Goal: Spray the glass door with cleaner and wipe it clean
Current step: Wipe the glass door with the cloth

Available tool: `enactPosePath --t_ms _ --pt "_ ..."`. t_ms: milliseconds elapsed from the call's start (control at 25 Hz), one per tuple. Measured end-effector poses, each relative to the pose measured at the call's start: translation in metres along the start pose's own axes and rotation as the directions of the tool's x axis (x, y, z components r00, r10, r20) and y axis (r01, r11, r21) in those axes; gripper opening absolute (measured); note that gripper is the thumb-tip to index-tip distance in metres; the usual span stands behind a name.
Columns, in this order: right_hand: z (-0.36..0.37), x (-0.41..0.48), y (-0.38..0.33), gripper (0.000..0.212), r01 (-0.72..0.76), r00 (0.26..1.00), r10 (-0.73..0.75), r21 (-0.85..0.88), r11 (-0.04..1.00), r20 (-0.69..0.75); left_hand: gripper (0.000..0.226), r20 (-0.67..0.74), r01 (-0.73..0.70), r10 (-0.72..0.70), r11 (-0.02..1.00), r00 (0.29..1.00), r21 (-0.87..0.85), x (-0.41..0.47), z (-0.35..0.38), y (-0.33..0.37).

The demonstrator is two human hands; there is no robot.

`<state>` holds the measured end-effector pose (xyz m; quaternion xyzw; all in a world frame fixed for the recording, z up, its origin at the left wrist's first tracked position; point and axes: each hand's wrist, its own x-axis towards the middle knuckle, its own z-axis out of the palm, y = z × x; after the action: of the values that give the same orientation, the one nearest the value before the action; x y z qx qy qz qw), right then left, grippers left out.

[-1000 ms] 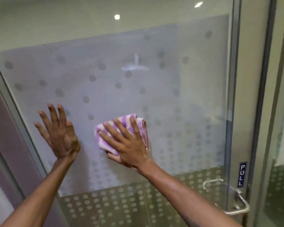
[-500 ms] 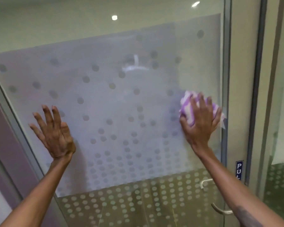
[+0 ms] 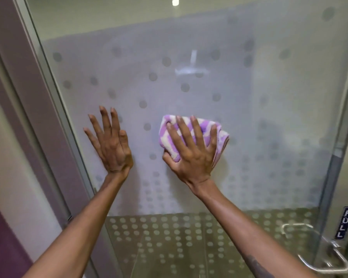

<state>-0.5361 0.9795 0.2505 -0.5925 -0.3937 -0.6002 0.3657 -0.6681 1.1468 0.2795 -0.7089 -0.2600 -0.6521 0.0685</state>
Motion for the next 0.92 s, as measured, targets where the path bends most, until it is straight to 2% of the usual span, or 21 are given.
enactPosePath --t_ms 80,200,320,400,480,560,760,840,920 --pt "0.009 -0.035 -0.028 0.06 0.131 0.987 -0.133 0.025 0.991 0.089 0.065 0.008 -0.007 0.007 1.0 1.0 -0.008 0.0 0.0 -0.003" --pt "0.017 -0.078 -0.05 0.059 0.305 0.924 -0.31 0.058 0.951 0.224 0.064 0.001 -0.02 0.02 1.0 1.0 -0.005 -0.001 0.002 -0.006" --pt "0.02 -0.095 -0.04 0.06 0.538 0.765 -0.558 0.157 0.828 0.321 0.057 -0.02 -0.022 0.022 1.0 1.0 0.009 -0.001 0.003 -0.009" --pt "0.014 -0.097 -0.021 0.051 0.634 0.647 -0.686 0.264 0.727 0.333 0.057 -0.02 -0.018 0.018 1.0 1.0 -0.01 -0.001 0.002 -0.007" --pt "0.001 -0.102 0.004 0.045 0.643 0.612 -0.711 0.304 0.702 0.346 0.057 -0.033 -0.013 0.012 0.999 0.999 -0.034 -0.003 -0.001 -0.003" --pt "-0.02 -0.115 0.037 0.047 0.594 0.667 -0.641 0.248 0.765 0.378 0.059 -0.026 -0.018 0.017 0.998 1.0 -0.053 -0.004 -0.001 -0.004" --pt "-0.081 -0.149 0.146 0.064 0.476 0.81 -0.428 -0.021 0.879 0.401 0.054 0.003 0.024 -0.024 0.995 1.0 -0.101 -0.002 0.019 -0.031" --pt "-0.099 -0.146 0.182 0.065 0.366 0.879 -0.304 -0.113 0.924 0.367 0.054 0.043 0.051 -0.046 0.99 0.998 -0.128 -0.003 0.028 -0.047" --pt "-0.11 -0.125 0.217 0.063 0.224 0.937 -0.162 -0.175 0.959 0.31 0.058 0.125 0.048 -0.039 0.996 0.991 -0.072 -0.001 0.034 -0.064"
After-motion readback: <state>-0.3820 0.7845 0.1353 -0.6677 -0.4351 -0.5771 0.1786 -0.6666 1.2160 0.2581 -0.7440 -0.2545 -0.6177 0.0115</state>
